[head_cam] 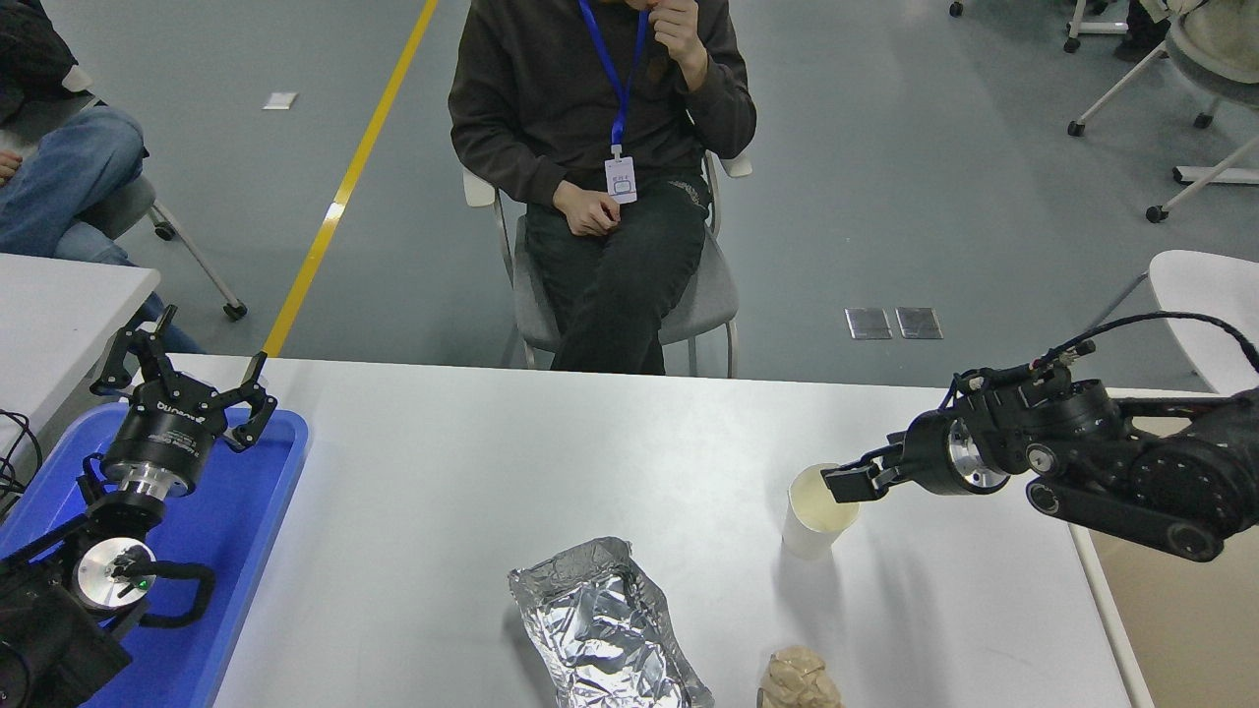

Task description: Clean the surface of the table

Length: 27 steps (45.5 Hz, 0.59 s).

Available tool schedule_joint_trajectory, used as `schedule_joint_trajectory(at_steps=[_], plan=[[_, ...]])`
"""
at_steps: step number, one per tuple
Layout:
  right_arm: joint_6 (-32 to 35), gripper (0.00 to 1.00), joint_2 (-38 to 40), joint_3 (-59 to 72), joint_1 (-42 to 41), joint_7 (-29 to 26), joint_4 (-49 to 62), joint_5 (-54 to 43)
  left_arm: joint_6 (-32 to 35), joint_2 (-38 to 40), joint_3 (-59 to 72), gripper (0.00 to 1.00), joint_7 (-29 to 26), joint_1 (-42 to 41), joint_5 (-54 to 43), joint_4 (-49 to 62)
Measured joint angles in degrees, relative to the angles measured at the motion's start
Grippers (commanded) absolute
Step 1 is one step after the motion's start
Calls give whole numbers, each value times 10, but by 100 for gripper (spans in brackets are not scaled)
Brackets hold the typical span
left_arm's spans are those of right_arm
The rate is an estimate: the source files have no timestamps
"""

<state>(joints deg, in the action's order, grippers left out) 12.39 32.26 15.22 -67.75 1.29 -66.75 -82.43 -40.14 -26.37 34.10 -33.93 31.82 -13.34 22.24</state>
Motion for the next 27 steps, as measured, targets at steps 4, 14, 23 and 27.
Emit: schedule_joint_trajectory(at_steps=[4, 14, 23, 27], plan=[[0, 98, -6, 7, 0, -1, 4, 0, 0, 0, 0, 100, 0, 0, 0, 0], [0, 98, -32, 18, 1, -2, 13, 1, 0, 0, 0, 100, 0, 0, 0, 0], [0, 96, -46, 27, 4, -2, 23, 1, 0, 0, 0, 100, 0, 0, 0, 0], [0, 95, -51, 33, 4, -2, 28, 1, 0, 0, 0, 100, 0, 0, 0, 0]])
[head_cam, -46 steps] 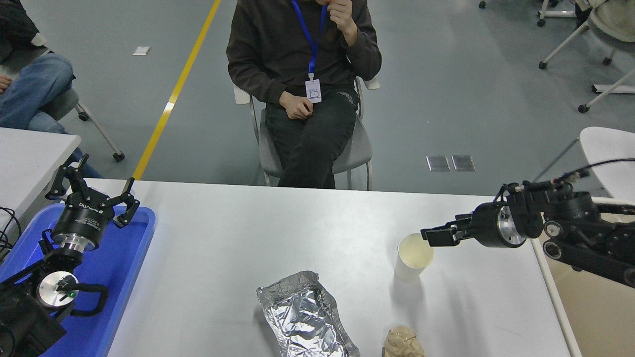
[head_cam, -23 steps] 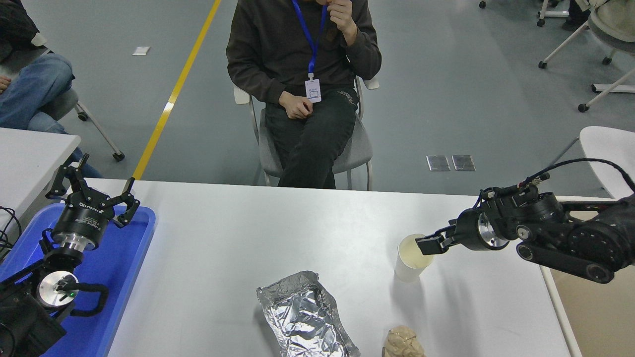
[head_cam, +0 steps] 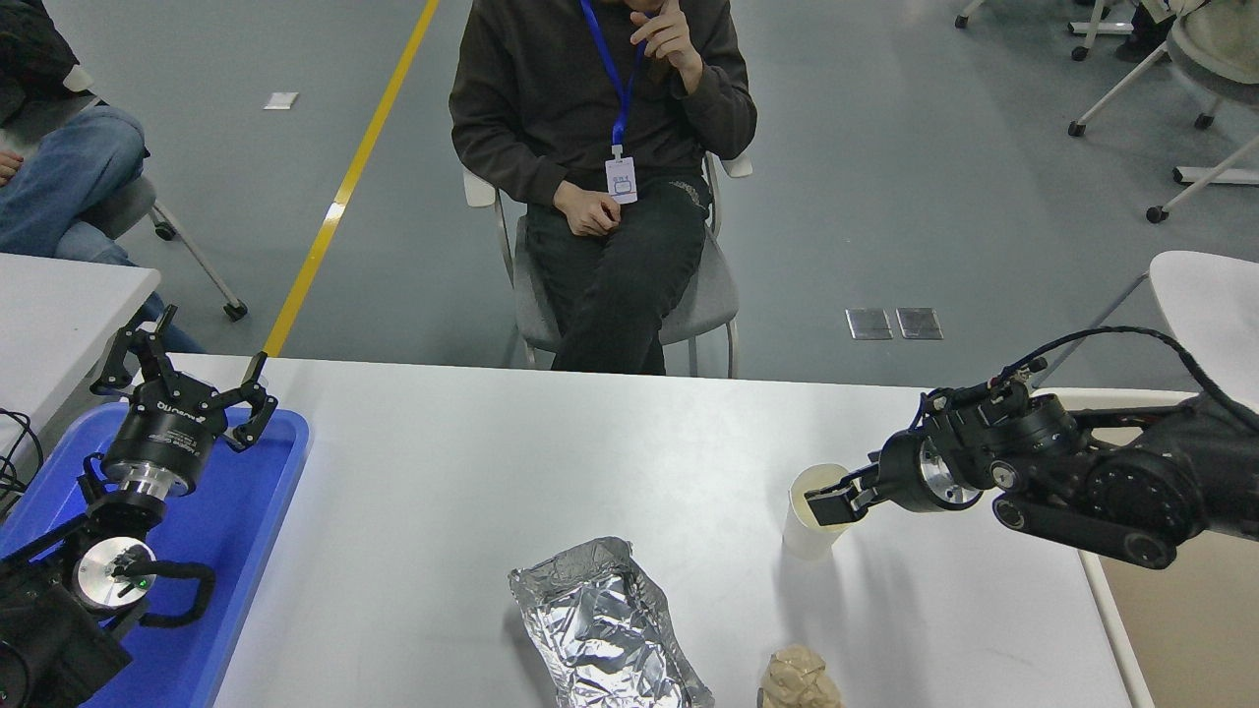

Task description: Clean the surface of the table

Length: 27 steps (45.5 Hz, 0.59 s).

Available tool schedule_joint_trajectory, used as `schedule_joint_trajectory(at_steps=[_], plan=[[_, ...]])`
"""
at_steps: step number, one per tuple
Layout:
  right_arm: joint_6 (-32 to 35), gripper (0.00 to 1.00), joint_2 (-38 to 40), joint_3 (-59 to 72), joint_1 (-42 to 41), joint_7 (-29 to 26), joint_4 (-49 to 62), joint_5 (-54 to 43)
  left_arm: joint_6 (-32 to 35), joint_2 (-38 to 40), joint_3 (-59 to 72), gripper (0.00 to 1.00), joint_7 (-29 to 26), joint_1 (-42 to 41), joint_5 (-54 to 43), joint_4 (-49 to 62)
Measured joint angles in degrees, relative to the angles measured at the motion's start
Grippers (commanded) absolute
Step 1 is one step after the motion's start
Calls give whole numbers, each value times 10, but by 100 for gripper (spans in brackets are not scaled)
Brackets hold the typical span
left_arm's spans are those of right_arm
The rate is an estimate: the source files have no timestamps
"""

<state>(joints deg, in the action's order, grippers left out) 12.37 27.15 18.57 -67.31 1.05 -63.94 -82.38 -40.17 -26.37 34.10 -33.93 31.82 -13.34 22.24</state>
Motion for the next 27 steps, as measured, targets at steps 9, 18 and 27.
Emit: schedule_joint_trajectory(at_steps=[9, 18, 27], plan=[[-1, 89, -5, 7, 1, 0, 7, -3, 0, 0, 0, 100, 0, 0, 0, 0], [-3, 72, -7, 10, 2, 1, 12, -5, 0, 0, 0, 100, 0, 0, 0, 0], [-3, 36, -7, 12, 3, 0, 22, -6, 0, 0, 0, 100, 0, 0, 0, 0]])
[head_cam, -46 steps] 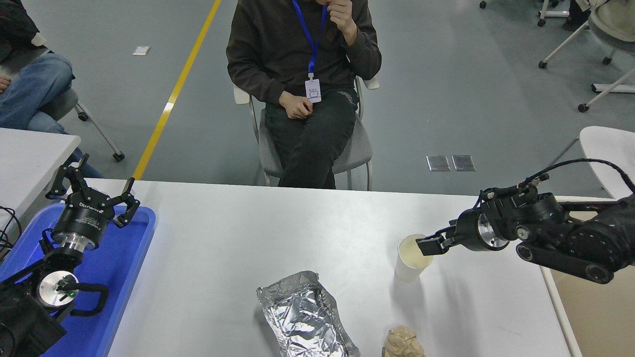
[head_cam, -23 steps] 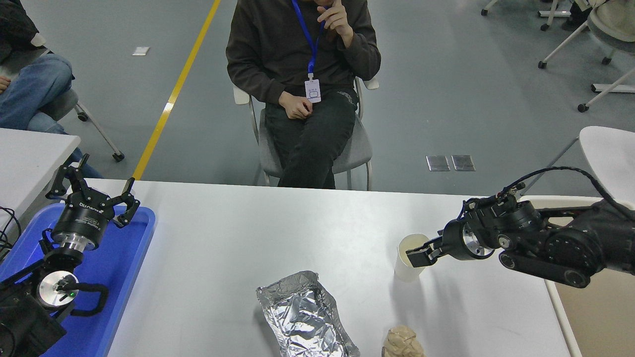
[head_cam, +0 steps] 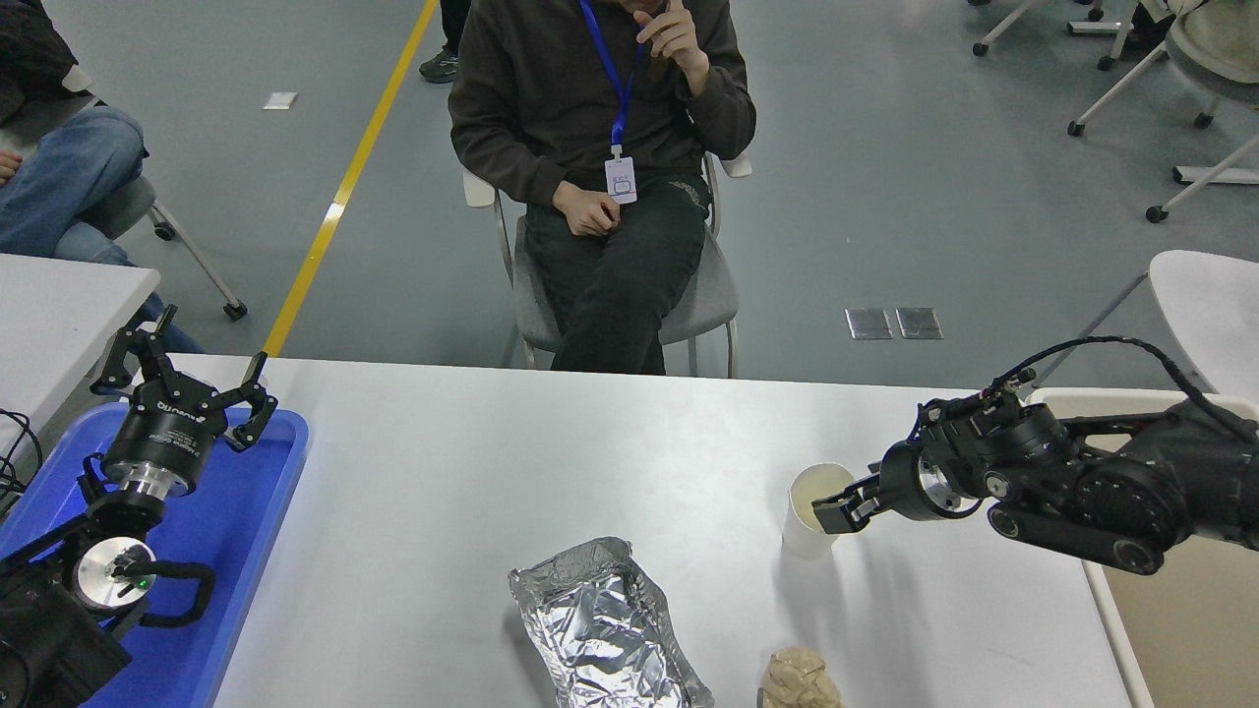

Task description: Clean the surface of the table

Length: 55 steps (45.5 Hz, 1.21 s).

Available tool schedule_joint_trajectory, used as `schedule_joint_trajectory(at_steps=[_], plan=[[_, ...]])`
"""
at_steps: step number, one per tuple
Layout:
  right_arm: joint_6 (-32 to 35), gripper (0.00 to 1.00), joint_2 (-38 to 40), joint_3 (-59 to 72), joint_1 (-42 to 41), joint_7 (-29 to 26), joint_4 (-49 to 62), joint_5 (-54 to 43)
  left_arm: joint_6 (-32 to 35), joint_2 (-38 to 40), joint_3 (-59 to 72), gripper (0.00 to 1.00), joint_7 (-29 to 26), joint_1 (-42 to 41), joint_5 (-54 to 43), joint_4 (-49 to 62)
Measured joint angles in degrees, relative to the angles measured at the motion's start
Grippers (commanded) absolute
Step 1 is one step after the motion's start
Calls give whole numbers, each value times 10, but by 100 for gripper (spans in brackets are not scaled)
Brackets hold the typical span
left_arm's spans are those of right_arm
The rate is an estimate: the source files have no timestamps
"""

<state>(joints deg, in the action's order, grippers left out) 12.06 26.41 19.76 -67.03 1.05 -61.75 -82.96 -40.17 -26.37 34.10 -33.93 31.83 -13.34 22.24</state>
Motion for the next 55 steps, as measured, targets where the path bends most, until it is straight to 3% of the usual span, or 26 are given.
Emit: schedule_joint_trajectory(at_steps=[6, 7, 36, 55], plan=[[0, 2, 2, 1, 0, 0, 4, 0, 0, 0, 0, 100, 0, 0, 0, 0], [0, 0, 2, 1, 0, 0, 4, 0, 0, 0, 0, 100, 0, 0, 0, 0], [3, 0, 15, 14, -17, 7, 4, 8, 0, 0, 0, 100, 0, 0, 0, 0], [25, 0, 86, 10, -70, 28, -52, 24, 0, 0, 0, 100, 0, 0, 0, 0]])
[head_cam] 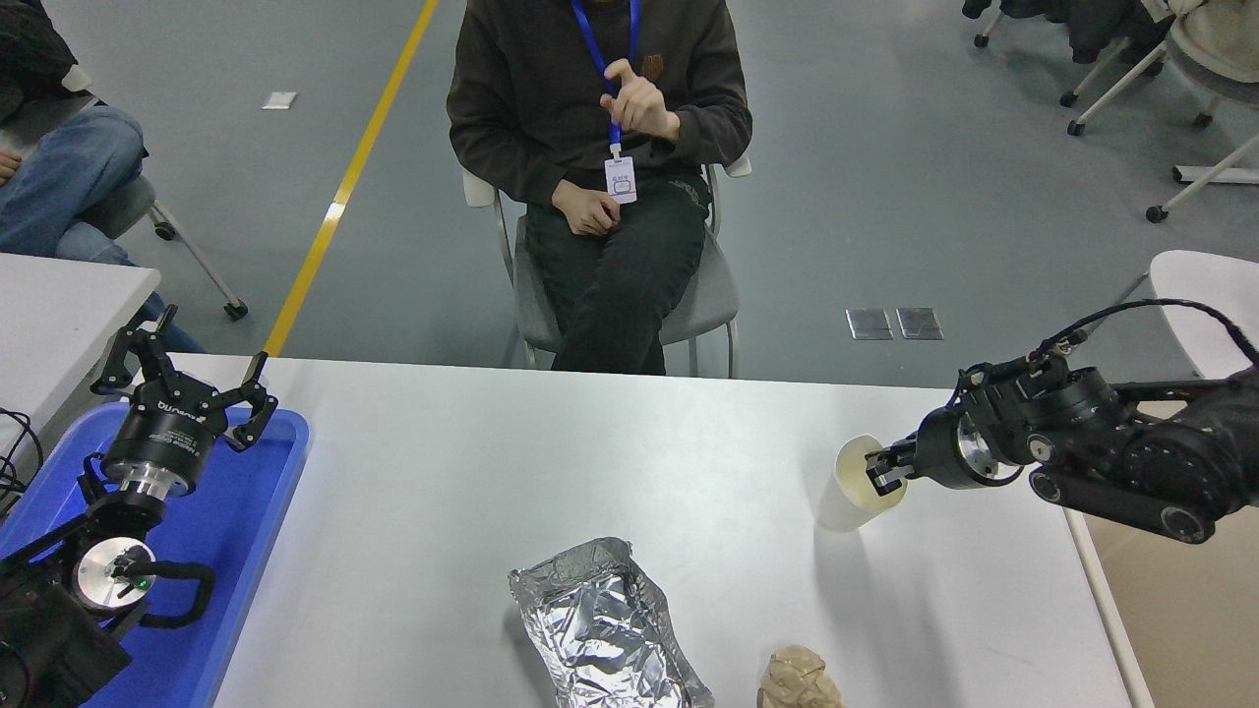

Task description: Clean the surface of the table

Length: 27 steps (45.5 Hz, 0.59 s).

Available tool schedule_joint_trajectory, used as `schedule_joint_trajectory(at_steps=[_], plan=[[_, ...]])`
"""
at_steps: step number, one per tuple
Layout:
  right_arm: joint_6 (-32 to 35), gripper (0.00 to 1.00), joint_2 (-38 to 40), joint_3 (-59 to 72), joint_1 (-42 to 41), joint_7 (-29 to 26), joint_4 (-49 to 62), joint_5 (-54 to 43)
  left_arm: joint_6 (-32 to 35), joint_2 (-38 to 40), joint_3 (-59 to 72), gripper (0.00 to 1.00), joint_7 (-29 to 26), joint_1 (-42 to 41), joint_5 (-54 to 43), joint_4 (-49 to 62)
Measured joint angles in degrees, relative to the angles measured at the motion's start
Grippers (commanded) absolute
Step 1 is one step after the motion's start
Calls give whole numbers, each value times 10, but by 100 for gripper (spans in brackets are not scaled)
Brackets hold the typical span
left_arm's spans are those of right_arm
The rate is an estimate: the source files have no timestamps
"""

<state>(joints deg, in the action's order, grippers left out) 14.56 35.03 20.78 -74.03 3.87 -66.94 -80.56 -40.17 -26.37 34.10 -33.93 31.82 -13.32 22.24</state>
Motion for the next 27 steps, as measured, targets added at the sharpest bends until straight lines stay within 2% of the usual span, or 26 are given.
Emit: schedule_joint_trajectory(at_steps=[27], plan=[[92, 0, 163, -1, -121, 26, -138, 12, 0, 0, 0, 100, 0, 0, 0, 0]])
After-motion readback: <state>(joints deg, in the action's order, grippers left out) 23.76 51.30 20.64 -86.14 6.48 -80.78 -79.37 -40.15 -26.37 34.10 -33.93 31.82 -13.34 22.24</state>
